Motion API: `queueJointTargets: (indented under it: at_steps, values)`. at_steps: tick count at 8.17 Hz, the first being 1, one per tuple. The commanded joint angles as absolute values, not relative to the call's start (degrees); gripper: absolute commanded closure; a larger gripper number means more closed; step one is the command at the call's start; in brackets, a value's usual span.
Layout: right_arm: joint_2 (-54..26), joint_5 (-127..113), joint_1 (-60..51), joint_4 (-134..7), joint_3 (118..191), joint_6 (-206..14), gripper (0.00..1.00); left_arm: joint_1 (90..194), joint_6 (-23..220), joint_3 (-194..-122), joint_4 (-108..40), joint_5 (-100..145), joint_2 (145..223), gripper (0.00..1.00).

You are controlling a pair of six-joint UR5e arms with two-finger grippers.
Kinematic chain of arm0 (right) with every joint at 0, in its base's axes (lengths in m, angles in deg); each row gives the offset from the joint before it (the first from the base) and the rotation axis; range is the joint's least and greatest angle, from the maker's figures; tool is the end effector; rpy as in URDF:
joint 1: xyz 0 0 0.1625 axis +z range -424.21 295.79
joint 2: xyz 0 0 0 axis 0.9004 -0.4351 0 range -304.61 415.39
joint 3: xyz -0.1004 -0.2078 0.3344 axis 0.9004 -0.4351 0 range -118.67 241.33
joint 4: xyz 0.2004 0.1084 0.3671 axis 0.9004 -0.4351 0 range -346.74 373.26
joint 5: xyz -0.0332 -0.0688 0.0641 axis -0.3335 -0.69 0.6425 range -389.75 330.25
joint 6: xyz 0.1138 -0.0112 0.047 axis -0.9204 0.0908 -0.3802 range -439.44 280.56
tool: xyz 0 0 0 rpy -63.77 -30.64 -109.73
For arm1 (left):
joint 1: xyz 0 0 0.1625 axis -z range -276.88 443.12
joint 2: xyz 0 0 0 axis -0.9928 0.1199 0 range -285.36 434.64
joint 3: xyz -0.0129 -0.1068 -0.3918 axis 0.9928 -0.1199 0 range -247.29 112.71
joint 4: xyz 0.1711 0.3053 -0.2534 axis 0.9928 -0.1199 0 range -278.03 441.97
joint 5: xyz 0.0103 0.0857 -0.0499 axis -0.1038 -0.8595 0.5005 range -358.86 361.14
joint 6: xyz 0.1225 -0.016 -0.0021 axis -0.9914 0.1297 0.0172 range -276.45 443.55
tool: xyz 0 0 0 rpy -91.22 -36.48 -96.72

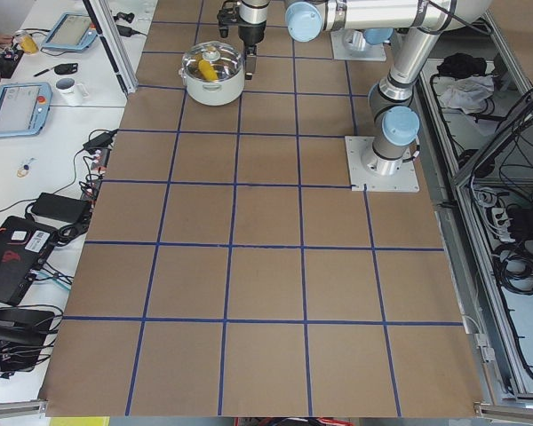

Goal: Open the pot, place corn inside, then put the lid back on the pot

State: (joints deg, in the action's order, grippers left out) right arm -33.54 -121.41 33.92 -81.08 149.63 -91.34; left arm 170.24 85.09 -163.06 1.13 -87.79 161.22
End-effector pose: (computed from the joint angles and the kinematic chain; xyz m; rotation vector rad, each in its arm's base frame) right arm 0.2032 -0.5049 0.4588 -0.1049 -3.1231 0.1414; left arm -0.1103 -0.5062 0.4405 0.1183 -3.1165 0.1864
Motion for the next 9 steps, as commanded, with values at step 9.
queueJointTargets:
  at_steps: [9]
  values:
    - [-37.69, -122.03, 32.91, -74.19, 149.92, -89.37, 0.0, 170.22, 85.04, -163.45, 1.02, -87.81, 160.78, 0.0]
